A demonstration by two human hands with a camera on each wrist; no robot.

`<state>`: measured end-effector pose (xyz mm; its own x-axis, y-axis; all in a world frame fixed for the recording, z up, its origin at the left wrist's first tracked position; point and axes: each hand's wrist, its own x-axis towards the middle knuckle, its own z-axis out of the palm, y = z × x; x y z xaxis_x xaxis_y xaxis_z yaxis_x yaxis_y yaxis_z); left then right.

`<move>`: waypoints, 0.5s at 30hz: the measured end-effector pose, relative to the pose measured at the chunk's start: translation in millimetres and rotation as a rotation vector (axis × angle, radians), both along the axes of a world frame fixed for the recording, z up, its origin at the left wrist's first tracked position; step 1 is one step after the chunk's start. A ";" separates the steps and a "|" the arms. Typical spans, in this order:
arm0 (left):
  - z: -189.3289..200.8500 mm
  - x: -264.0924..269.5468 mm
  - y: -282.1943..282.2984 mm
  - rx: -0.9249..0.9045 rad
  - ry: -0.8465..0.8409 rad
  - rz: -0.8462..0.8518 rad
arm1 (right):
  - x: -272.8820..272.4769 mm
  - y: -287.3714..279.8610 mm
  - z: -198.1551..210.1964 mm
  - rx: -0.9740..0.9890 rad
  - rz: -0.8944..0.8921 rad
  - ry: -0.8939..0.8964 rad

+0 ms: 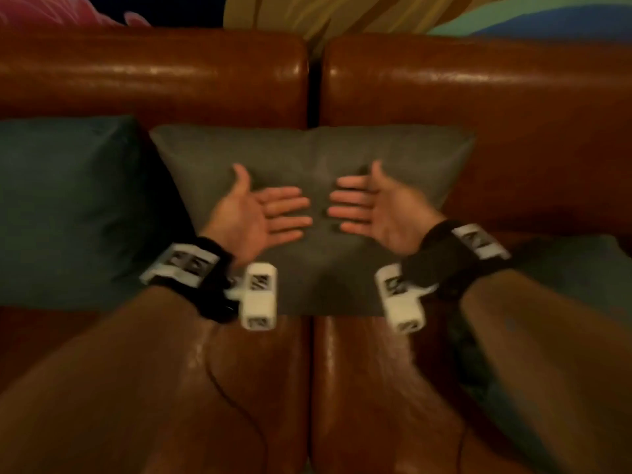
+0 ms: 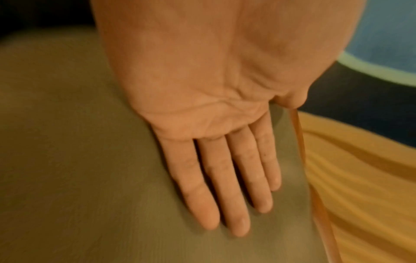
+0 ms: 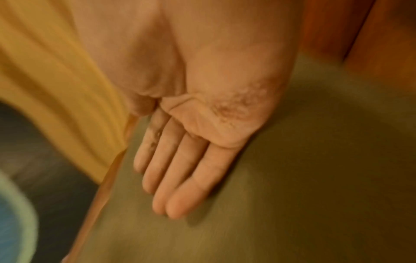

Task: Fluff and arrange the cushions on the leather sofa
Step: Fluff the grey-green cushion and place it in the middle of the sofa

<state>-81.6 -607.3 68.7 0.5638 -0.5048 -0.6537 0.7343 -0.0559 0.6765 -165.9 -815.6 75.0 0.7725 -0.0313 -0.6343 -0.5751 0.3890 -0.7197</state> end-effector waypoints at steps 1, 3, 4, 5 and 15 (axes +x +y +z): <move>-0.6 13.1 20.4 0.065 -0.037 0.057 | -6.0 -21.0 -1.6 -0.046 -0.029 0.028; 5.5 38.3 69.7 0.216 -0.162 0.193 | -21.8 -70.0 9.8 -0.223 -0.096 0.046; 12.4 44.0 89.7 0.286 -0.233 0.262 | -29.9 -88.3 18.3 -0.304 -0.117 0.021; 18.0 42.9 103.9 0.353 -0.324 0.311 | -36.5 -95.7 25.9 -0.349 -0.123 -0.020; -51.2 -0.6 29.6 0.744 -0.458 -1.279 | -10.9 2.8 -50.6 -0.523 1.115 0.324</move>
<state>-82.2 -577.8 17.4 0.2398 -0.4399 -0.8655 -0.3190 -0.8777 0.3577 -176.8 -812.8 24.4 0.3541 0.2296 -0.9066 -0.5836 -0.7033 -0.4060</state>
